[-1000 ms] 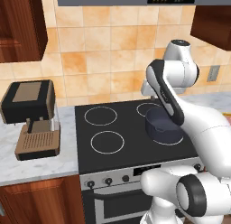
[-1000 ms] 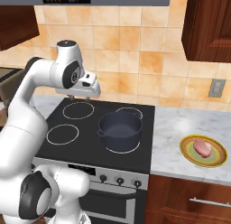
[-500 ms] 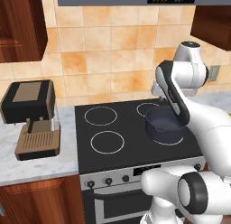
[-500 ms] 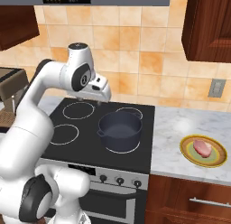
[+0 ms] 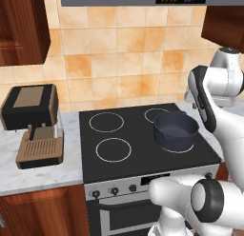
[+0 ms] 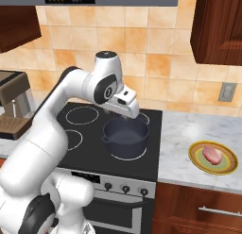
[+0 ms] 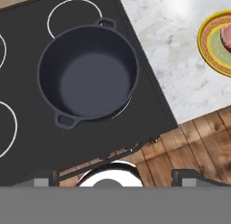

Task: Retrieve the frozen meat and place it in the pot on a burner. Then turn the burner on.

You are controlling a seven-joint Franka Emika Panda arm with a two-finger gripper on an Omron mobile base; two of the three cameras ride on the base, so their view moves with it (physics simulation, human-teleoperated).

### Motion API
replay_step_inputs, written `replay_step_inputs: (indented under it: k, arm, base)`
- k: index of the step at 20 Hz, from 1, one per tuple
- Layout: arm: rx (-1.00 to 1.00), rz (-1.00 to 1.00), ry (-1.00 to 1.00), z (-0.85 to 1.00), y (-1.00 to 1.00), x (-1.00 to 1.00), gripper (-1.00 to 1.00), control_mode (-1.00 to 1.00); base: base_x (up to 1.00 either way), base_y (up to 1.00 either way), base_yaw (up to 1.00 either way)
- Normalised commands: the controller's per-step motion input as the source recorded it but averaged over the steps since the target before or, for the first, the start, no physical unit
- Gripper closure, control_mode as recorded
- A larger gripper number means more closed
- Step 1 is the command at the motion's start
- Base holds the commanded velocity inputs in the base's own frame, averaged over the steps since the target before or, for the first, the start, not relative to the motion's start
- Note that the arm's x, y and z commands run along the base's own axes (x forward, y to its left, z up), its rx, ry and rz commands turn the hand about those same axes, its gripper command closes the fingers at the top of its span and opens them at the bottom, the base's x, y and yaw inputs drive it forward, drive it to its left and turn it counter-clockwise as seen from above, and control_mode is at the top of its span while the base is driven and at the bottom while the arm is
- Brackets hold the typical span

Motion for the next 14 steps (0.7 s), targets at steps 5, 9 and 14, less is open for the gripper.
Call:
replay_step_inputs:
  k: [5,9,14]
  arm:
    - [-0.03,-0.21,0.08,-0.46,-0.99,-0.16,-1.00,-1.00]
    - [0.00,-0.20,0.16,-0.32,-1.00,0.00,-1.00,-1.00]
    - [0.00,-0.06,0.03,-0.20,-0.81,0.02,-1.00,-1.00]
  base:
    - [0.00,0.00,0.00]
    - [0.00,0.00,0.00]
    - [0.00,0.00,0.00]
